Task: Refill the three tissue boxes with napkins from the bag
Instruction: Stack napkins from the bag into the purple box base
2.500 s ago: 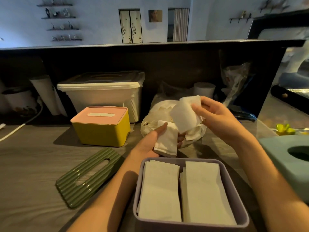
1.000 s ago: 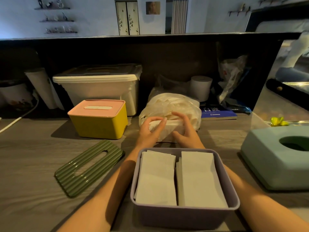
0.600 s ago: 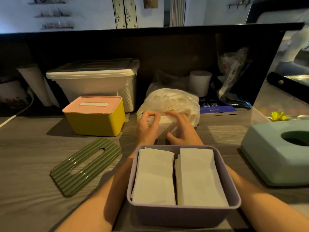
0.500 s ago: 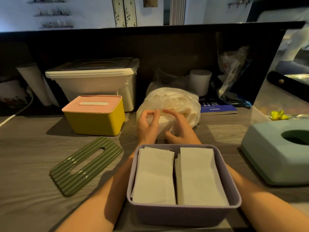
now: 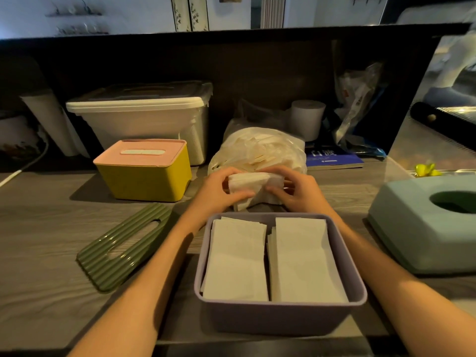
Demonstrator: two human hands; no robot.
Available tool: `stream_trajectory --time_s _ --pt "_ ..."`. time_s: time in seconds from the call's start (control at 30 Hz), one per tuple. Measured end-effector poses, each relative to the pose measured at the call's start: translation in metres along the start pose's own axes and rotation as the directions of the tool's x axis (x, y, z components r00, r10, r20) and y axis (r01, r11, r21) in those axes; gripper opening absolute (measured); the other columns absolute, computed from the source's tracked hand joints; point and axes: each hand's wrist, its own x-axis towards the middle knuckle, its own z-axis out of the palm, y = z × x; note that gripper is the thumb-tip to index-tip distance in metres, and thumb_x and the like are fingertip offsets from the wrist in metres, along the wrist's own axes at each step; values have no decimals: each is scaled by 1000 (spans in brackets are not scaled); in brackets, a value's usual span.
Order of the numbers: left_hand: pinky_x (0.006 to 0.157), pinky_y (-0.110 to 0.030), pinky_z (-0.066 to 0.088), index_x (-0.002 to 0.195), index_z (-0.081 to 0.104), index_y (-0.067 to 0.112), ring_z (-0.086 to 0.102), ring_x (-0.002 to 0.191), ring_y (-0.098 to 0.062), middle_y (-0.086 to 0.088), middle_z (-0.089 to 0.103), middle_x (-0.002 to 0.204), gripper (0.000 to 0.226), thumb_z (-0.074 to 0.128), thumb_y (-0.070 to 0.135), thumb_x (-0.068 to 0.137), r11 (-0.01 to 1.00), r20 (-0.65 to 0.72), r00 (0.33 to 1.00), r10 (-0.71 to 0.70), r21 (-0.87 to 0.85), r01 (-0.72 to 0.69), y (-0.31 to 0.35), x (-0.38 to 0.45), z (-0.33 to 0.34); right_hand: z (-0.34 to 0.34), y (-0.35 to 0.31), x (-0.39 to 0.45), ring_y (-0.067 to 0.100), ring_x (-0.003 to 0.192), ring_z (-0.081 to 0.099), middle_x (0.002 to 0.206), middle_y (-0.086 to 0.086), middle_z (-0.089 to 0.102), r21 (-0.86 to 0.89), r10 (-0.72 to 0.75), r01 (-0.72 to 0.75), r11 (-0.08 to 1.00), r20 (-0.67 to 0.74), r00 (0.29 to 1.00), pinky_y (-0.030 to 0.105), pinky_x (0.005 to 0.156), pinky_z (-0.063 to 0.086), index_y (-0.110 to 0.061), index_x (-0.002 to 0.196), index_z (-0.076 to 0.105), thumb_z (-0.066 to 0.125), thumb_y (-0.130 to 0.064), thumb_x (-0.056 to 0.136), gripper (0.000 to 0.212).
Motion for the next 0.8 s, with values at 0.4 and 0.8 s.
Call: stream_trajectory --time_s 0.4,0.8 --pt "92 -32 58 111 72 28 68 100 -3 12 74 102 37 86 24 78 998 -12 1000 -12 69 13 4 -1 -13 -26 -9 -3 -1 104 69 110 -11 75 -12 75 -74 997 94 993 21 91 57 -20 119 72 77 -24 89 30" --pt "63 -11 54 107 69 31 67 88 6 11 72 101 23 76 40 87 994 68 992 -103 53 100 120 -34 -48 -87 -100 -14 17 99 74 106 -1 78 210 232 -268 940 179 956 39 86 63 -27 132 58 71 -29 94 40"
